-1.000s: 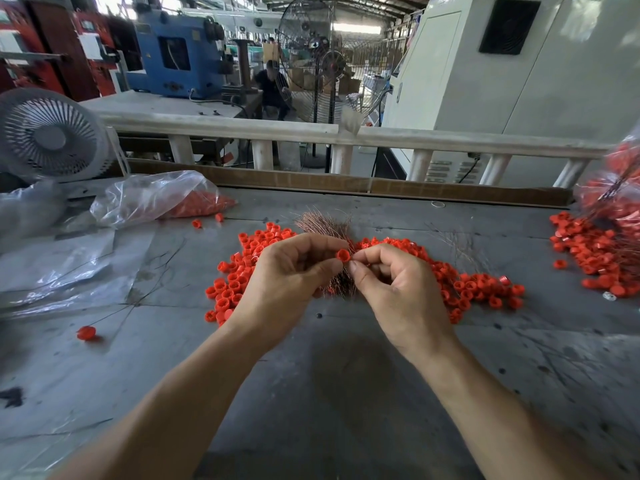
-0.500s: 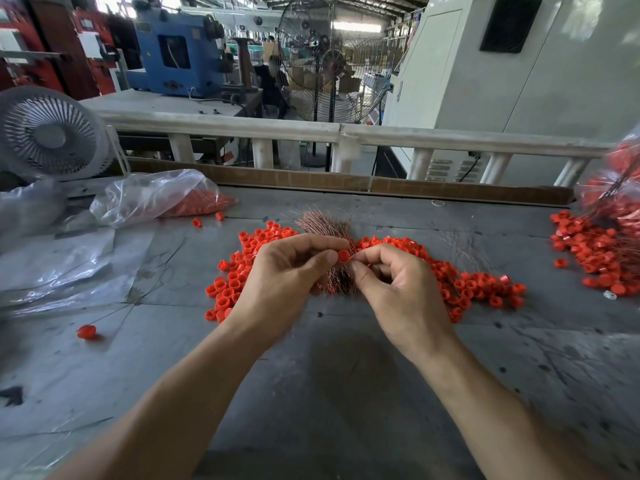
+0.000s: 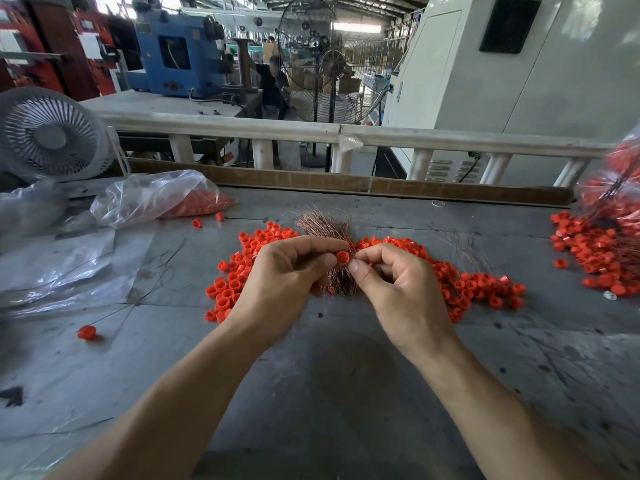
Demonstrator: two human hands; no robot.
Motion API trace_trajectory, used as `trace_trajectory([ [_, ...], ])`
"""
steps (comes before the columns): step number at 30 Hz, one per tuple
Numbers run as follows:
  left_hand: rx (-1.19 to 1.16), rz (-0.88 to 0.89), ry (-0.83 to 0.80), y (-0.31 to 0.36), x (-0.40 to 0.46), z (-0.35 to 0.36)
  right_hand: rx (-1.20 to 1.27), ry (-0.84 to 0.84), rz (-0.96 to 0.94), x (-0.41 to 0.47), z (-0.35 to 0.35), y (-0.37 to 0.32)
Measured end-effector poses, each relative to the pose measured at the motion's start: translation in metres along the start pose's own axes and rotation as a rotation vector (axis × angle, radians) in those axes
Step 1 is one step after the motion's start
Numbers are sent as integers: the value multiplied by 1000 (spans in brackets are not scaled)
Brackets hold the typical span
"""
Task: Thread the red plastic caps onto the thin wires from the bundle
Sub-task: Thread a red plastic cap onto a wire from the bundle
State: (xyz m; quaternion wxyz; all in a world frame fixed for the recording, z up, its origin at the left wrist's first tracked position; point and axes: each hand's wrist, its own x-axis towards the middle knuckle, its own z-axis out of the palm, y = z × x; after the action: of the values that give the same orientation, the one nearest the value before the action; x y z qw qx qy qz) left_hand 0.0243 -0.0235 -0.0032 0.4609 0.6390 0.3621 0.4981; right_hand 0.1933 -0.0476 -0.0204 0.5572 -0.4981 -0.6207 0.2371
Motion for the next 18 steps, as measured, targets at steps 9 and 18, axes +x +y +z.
trace_trajectory([
  [9, -30, 0, -12, -1, 0, 1, 17, -3, -19, 0, 1, 1],
  [18, -130, -19, -12, -8, 2, 0, 84, -16, 75, 0, 2, -3],
])
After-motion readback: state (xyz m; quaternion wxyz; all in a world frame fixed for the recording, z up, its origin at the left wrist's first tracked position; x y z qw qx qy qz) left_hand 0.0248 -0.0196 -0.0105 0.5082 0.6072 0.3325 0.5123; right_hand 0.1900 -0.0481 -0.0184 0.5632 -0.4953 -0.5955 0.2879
